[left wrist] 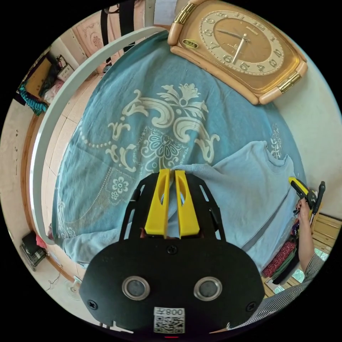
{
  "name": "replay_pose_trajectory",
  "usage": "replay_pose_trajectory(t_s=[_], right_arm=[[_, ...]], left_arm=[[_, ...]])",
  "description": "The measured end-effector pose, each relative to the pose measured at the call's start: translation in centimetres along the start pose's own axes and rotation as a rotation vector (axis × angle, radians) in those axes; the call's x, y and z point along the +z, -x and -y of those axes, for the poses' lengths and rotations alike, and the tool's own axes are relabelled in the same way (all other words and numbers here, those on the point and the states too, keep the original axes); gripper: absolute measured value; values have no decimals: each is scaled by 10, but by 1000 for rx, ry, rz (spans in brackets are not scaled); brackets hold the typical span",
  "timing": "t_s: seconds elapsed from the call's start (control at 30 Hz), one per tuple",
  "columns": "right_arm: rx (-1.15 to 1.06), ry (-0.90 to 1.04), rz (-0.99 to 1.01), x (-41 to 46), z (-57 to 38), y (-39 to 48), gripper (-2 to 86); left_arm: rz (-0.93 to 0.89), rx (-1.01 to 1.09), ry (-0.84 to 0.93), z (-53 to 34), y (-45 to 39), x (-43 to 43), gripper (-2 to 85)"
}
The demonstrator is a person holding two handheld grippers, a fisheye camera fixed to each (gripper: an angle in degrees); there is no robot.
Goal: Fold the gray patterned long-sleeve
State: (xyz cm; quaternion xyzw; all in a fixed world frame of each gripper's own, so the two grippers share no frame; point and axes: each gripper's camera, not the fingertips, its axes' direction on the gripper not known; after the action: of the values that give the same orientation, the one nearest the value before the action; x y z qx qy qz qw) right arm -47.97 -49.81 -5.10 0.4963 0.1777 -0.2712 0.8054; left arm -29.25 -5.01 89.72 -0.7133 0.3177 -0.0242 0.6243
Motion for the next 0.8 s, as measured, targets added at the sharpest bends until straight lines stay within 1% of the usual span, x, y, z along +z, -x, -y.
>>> replay_pose_trajectory(t_s=[0.17,0.23,0.33,0.43,0.47,0.53,0.6,0.73,0.8], right_arm=[[17,17,34,0,2,-4,0],[76,-3,87,-5,-3,-14,0],[165,-80,163,-18,-22,-32,0],[203,-86,173,-24,-37,-44,0],[207,-84,178,-25,-39,-45,0],[206,-80,190,-24,-47,-49,0],[204,-49,172,-17,-48,-48,0],[216,36,136,7,-40,-44,0],[224,21,151,6,-36,-43,0]], left_arm=[[-33,-19,-130,-30,7,-23,65],[-68,-25,-160,-48,9,-31,70],[-59,-61,-175,-80,11,-35,70],[-105,-84,-171,-96,15,-34,57],[-147,-49,-172,-96,11,-33,45],[-175,3,-153,-87,1,-28,34],[-156,44,-144,-71,-13,-22,23],[-15,41,-12,-22,-28,4,8],[-43,-12,-52,-17,-27,-4,5]])
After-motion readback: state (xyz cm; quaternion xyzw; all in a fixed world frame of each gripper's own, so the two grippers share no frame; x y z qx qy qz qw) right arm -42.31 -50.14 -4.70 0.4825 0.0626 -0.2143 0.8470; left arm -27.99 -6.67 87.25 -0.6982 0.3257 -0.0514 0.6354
